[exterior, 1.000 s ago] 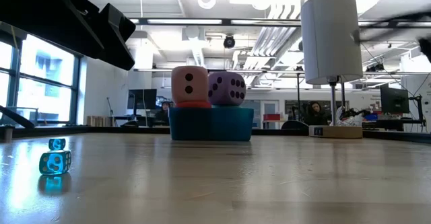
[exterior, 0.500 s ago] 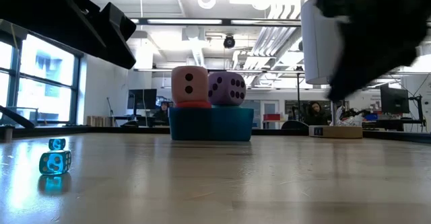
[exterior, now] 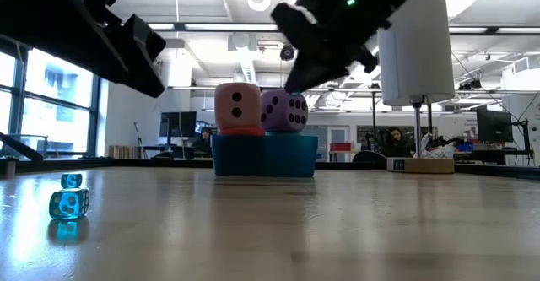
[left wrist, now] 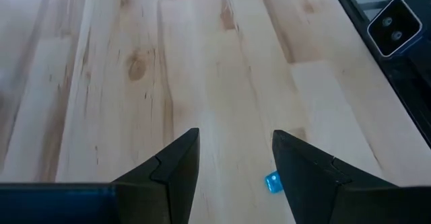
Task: Pick & Place Dice
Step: Put the right small light blue die into the blue bin, then put the top small light blue die into the blue bin
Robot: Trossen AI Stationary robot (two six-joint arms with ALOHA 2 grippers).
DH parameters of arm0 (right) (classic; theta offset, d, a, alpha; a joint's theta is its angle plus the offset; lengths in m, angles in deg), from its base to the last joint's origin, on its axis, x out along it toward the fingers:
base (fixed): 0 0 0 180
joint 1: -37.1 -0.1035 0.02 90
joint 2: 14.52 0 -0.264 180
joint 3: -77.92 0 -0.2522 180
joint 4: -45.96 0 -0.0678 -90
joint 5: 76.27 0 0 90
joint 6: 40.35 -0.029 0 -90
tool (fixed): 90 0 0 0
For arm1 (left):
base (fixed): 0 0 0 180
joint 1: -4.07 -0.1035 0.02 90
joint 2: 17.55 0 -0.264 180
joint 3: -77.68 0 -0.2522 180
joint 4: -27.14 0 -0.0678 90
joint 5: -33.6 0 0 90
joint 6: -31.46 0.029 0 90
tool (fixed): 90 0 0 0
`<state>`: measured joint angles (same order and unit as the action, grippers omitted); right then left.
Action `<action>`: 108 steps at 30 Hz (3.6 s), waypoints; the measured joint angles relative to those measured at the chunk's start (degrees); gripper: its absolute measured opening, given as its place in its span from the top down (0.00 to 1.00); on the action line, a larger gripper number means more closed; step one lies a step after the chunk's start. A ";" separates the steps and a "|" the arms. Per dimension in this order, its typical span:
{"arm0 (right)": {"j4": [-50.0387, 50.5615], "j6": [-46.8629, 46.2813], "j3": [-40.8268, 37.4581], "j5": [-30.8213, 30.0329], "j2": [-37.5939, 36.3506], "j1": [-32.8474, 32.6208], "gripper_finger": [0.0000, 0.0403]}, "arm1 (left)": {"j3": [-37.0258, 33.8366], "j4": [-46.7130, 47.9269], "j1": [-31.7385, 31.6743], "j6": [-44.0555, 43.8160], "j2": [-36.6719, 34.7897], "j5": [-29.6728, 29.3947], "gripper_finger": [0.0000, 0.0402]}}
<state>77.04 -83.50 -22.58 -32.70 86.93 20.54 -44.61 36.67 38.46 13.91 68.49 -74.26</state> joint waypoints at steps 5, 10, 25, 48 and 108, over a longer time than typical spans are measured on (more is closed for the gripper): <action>-6.09 4.91 0.00 0.02 0.24 4.81 0.90 | -0.63 -0.09 0.28 -3.53 0.00 0.29 0.55; -6.04 4.37 0.00 0.10 0.24 8.22 0.88 | -0.64 -0.13 2.06 -6.36 0.00 0.37 0.55; -5.54 3.85 0.00 6.32 0.24 14.48 0.73 | -0.72 -0.09 4.17 -9.44 0.00 -0.24 0.55; -2.27 -0.79 -1.25 6.49 0.28 15.61 0.44 | -1.01 -0.09 4.17 -9.92 0.00 -0.35 0.55; -15.98 8.98 -1.29 15.52 -3.50 -3.95 0.45 | -13.16 18.60 10.05 -12.72 -8.60 -11.38 0.55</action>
<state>61.06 -74.52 -23.87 -17.18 83.43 16.59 -57.77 55.27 48.50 1.19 59.89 -85.64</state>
